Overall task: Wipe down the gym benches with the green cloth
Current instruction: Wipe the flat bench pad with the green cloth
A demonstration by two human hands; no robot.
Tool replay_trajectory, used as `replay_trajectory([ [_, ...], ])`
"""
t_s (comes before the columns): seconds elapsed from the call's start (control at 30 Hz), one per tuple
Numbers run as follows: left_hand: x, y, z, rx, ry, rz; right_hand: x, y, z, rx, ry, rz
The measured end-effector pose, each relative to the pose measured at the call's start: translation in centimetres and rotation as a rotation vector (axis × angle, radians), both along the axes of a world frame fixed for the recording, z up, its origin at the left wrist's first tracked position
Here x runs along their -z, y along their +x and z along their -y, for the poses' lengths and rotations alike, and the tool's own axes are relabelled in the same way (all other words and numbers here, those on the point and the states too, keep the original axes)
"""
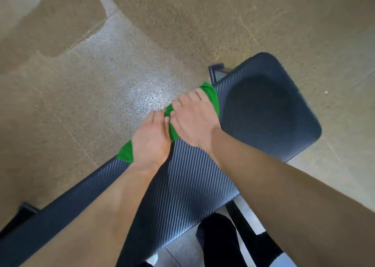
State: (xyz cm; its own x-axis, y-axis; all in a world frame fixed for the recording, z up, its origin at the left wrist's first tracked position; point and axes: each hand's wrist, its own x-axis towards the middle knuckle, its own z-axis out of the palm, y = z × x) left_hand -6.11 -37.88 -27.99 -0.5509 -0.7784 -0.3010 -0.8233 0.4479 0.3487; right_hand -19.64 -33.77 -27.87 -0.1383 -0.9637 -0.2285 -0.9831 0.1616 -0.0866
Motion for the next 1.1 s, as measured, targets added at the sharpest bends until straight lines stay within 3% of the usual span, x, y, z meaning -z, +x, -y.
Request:
replay_trajectory([
  [0.17, -0.2, -3.4, -0.6, -0.082, -0.003, 0.061, 0.9, -5.0, -0.1, -0.164, -0.05, 0.093],
  [0.37, 0.4, -17.1, -0.9, 0.025, -0.038, 0.01, 1.1, -16.3, -2.1, -0.014, -0.169, -0.043],
  [0.53, 0.7, -23.0, -0.9, 0.128, -0.041, -0.02, 1.3, -19.4, -4.4, 0.348, -0.146, 0.143],
  [0.67, 1.1, -22.2, 0.7, 0.276, 0.036, -0.131, 1.2, -17.6, -4.0, 0.59, -0.114, 0.047],
  [0.77, 1.3, -18.1, 1.2, 0.237, 0.026, -0.132, 0.3, -16.5, -1.9, 0.388, -0.055, -0.041],
  [0.83, 1.0, -15.4, 0.9, 0.185, -0.015, -0.065, 0.1, -15.5, -0.2, 0.15, -0.005, -0.018],
  [0.9, 0.6, -14.2, 0.7, 0.159, -0.002, -0.022, 0.0, -15.1, 0.5, 0.051, 0.028, 0.039],
  [1.0, 0.4, -16.2, 0.9, 0.162, 0.061, -0.036, 0.2, -16.5, -0.9, 0.07, -0.014, 0.063],
  [1.1, 0.3, -20.9, 0.6, 0.204, 0.087, -0.104, 0.4, -18.1, -3.6, 0.346, -0.091, 0.15],
])
